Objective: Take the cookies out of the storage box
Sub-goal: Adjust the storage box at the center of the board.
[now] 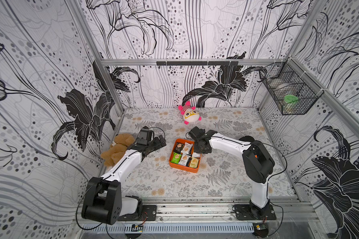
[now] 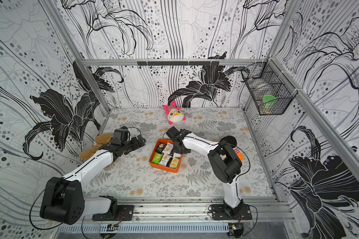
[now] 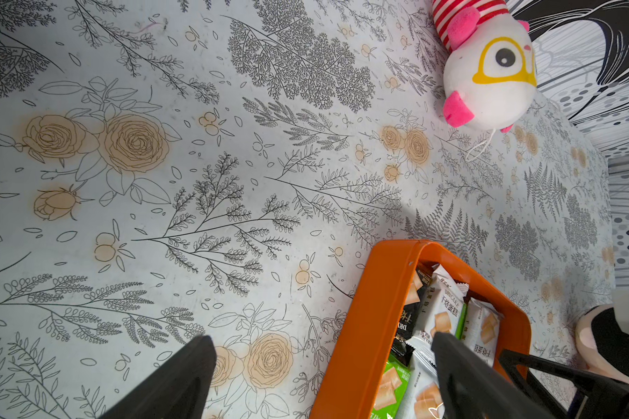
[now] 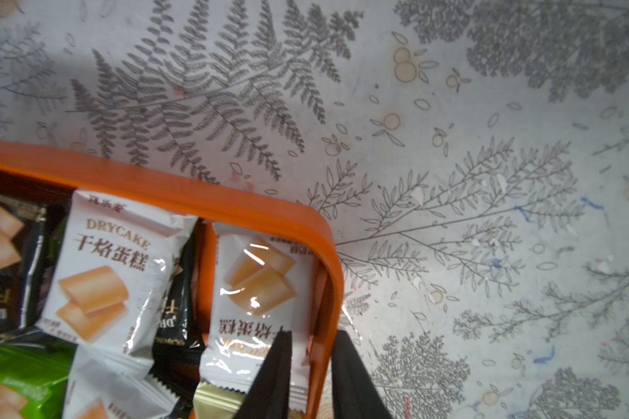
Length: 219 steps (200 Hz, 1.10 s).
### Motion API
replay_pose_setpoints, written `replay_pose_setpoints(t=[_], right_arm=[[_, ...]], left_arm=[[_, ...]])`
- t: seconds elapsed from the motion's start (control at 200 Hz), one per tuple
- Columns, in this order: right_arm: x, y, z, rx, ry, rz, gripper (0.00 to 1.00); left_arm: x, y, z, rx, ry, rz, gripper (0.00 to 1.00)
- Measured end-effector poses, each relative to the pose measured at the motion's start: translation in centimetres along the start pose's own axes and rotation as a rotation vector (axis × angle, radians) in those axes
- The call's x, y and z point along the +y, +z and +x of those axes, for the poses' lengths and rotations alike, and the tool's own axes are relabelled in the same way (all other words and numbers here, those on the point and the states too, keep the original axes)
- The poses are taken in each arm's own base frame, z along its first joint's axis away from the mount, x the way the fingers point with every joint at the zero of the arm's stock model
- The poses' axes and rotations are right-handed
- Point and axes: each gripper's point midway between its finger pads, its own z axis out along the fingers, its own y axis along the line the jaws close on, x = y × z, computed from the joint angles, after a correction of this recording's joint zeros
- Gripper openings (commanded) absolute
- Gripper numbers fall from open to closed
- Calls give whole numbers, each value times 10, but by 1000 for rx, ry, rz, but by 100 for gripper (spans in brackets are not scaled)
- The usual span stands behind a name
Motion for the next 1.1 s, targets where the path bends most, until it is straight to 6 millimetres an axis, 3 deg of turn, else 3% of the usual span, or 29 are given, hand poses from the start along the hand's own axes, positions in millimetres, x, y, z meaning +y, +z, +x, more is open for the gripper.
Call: replay_pose_setpoints(t=[0.345, 0.811, 1.001, 1.096], right_arm=[[7, -2, -3, 12, -179, -20, 18], [34, 2, -15, 4, -285, -104, 11], [36, 1, -14, 16, -375, -110, 13], [36, 2, -12, 28, -400, -110, 20]], left_arm=[[0, 0, 0, -1, -4, 2, 97], [-3, -6, -1, -9, -3, 12, 97], [1, -3, 9, 21, -16, 16, 97], [1, -2, 12, 32, -26, 20, 97]])
